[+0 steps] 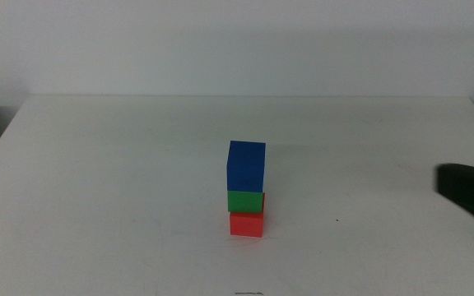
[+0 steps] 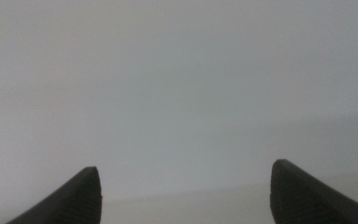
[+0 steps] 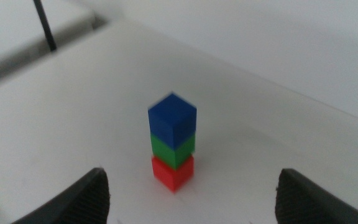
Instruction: Stack red cubes first, then green, then blue cubes in a specific spot.
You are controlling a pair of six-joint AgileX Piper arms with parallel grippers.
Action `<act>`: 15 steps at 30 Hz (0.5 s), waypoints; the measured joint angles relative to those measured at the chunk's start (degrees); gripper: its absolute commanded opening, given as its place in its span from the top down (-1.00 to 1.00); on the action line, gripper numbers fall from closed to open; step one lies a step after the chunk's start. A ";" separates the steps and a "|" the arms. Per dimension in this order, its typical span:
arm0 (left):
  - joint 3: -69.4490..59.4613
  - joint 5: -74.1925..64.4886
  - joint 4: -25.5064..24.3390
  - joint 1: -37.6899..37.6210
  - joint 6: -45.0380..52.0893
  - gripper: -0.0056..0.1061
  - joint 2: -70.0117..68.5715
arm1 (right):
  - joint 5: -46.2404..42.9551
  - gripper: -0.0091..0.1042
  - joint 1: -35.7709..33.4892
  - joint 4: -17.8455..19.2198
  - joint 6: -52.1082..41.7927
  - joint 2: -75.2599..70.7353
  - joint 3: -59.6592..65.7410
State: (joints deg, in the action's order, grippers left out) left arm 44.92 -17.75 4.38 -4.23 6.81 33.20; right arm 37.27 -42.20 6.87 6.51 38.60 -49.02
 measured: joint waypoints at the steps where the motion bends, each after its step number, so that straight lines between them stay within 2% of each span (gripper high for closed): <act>1: -2.36 2.95 0.00 0.00 0.00 -0.75 -0.96 | -3.82 -0.46 1.58 -1.56 0.00 0.00 2.43; 4: -8.92 10.04 0.12 0.00 0.00 -0.75 -3.96 | -12.70 -0.46 7.37 -4.78 0.00 -0.13 9.42; 7: -15.78 12.65 0.19 0.00 0.00 -0.75 -7.35 | -17.54 -0.46 14.45 -6.50 0.00 -1.59 16.42; 11: -24.35 12.86 0.19 0.00 0.00 -0.75 -11.16 | -19.76 -0.46 24.17 -6.87 0.00 -7.10 24.43; 15: -33.35 12.58 0.19 0.06 0.00 -0.75 -17.25 | -19.97 -0.46 30.56 -6.87 0.00 -16.24 31.84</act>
State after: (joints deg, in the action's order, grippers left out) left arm 11.57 -5.17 4.57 -4.17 6.81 15.95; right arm 17.30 -11.63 0.00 6.51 22.37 -17.17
